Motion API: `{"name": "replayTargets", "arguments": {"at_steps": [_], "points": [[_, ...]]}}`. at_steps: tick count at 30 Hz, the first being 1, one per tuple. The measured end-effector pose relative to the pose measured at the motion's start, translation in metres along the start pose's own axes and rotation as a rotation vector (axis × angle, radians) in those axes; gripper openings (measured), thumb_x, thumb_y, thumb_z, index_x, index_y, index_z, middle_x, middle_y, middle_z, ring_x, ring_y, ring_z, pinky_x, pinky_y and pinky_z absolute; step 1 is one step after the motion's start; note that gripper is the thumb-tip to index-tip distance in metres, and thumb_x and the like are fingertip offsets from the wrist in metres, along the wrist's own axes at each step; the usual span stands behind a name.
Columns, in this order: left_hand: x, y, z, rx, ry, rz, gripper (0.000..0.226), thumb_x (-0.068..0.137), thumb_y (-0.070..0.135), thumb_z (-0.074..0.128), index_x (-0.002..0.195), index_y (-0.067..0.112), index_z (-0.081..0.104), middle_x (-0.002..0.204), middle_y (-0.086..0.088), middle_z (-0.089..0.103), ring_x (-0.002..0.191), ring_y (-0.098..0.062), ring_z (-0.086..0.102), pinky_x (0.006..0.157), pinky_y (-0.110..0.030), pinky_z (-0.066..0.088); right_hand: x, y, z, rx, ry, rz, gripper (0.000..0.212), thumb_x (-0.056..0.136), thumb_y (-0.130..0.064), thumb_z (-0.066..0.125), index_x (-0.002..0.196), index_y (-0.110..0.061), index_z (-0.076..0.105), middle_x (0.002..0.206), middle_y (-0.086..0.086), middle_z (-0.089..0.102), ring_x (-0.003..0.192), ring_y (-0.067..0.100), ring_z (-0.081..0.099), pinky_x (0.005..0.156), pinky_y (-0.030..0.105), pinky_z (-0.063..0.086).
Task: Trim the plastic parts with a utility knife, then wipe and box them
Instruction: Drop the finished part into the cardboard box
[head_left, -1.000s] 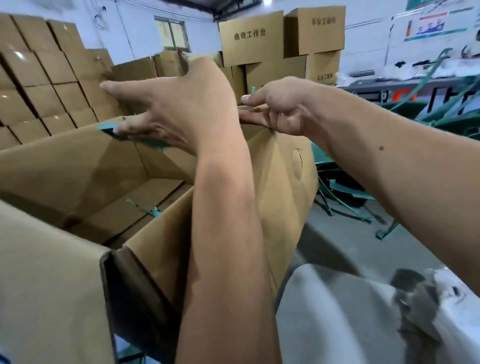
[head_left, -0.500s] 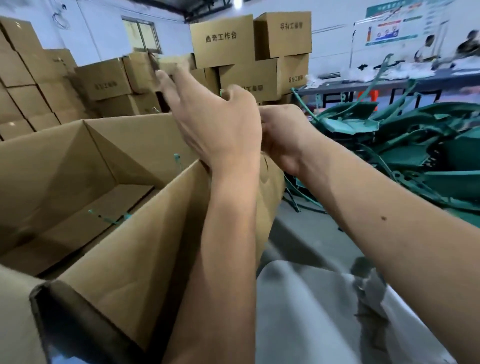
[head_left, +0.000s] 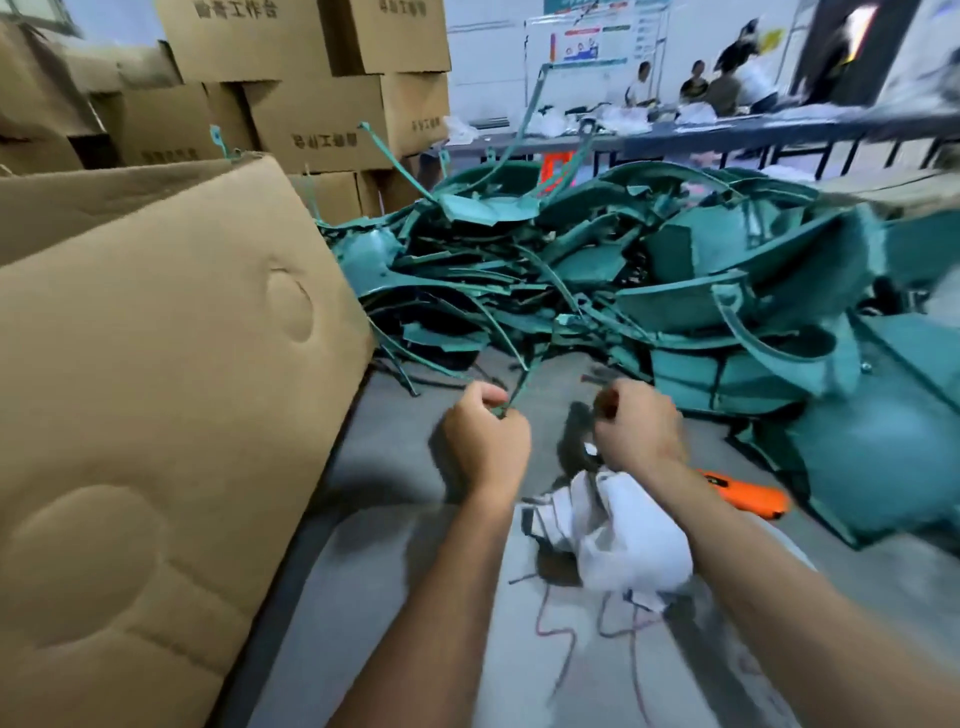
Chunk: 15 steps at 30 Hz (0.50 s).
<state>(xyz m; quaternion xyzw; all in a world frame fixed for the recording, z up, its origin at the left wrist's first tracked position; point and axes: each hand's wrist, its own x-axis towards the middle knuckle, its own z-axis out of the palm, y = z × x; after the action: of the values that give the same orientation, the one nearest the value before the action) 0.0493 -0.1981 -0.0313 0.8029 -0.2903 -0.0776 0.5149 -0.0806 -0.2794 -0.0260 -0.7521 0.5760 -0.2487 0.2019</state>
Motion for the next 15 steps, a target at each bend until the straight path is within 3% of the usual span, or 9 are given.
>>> {"name": "replayTargets", "arguments": {"at_steps": [1, 3, 6, 9, 12, 15], "points": [[0.003, -0.001, 0.008, 0.041, 0.015, 0.008, 0.027, 0.079, 0.013, 0.065, 0.102, 0.025, 0.069, 0.103, -0.001, 0.072, 0.101, -0.027, 0.065, 0.088, -0.029, 0.052, 0.005, 0.006, 0.003, -0.036, -0.016, -0.013, 0.021, 0.088, -0.022, 0.065, 0.069, -0.02, 0.055, 0.092, 0.016, 0.073, 0.093, 0.04, 0.069, 0.068, 0.032, 0.042], [0.012, -0.003, 0.019, 0.156, 0.024, 0.016, 0.035, 0.084, 0.023, 0.071, 0.118, 0.022, 0.064, 0.117, -0.008, 0.065, 0.111, -0.032, 0.06, 0.094, -0.043, 0.052, 0.014, 0.008, 0.007, -0.057, -0.047, -0.062, 0.015, 0.091, -0.025, 0.066, 0.078, -0.016, 0.064, 0.093, 0.018, 0.073, 0.093, 0.04, 0.068, 0.068, 0.035, 0.048], [0.025, -0.008, 0.028, 0.435, -0.085, 0.112, 0.039, 0.093, 0.037, 0.072, 0.125, 0.018, 0.064, 0.122, -0.011, 0.064, 0.112, -0.035, 0.062, 0.089, -0.042, 0.054, 0.022, 0.004, 0.012, -0.071, -0.057, -0.133, 0.012, 0.093, -0.025, 0.066, 0.091, -0.014, 0.068, 0.097, 0.016, 0.073, 0.095, 0.038, 0.067, 0.073, 0.036, 0.051], [0.035, -0.017, 0.032, 0.59, -0.08, 0.243, 0.018, 0.097, 0.018, 0.066, 0.114, 0.02, 0.072, 0.115, -0.01, 0.067, 0.102, -0.033, 0.066, 0.081, -0.039, 0.054, 0.028, 0.0, 0.018, -0.085, -0.127, -0.147, 0.014, 0.09, -0.02, 0.068, 0.102, -0.013, 0.07, 0.103, 0.013, 0.074, 0.102, 0.036, 0.068, 0.083, 0.038, 0.056], [0.042, -0.021, 0.032, 0.614, -0.113, 0.318, 0.021, 0.096, 0.012, 0.061, 0.114, 0.018, 0.07, 0.114, -0.01, 0.064, 0.1, -0.034, 0.066, 0.083, -0.042, 0.057, 0.034, -0.001, 0.025, 0.079, -0.165, -0.099, 0.016, 0.093, -0.018, 0.071, 0.108, -0.012, 0.069, 0.099, 0.004, 0.071, 0.106, 0.03, 0.067, 0.087, 0.034, 0.052], [0.049, -0.02, 0.031, 0.57, -0.172, 0.308, 0.032, 0.093, 0.015, 0.062, 0.124, 0.022, 0.067, 0.121, -0.009, 0.06, 0.105, -0.035, 0.064, 0.09, -0.043, 0.056, 0.039, -0.006, 0.027, 0.318, -0.072, -0.024, 0.048, 0.094, -0.022, 0.075, 0.136, -0.015, 0.053, 0.104, -0.003, 0.062, 0.104, 0.022, 0.062, 0.089, 0.033, 0.047]]}}
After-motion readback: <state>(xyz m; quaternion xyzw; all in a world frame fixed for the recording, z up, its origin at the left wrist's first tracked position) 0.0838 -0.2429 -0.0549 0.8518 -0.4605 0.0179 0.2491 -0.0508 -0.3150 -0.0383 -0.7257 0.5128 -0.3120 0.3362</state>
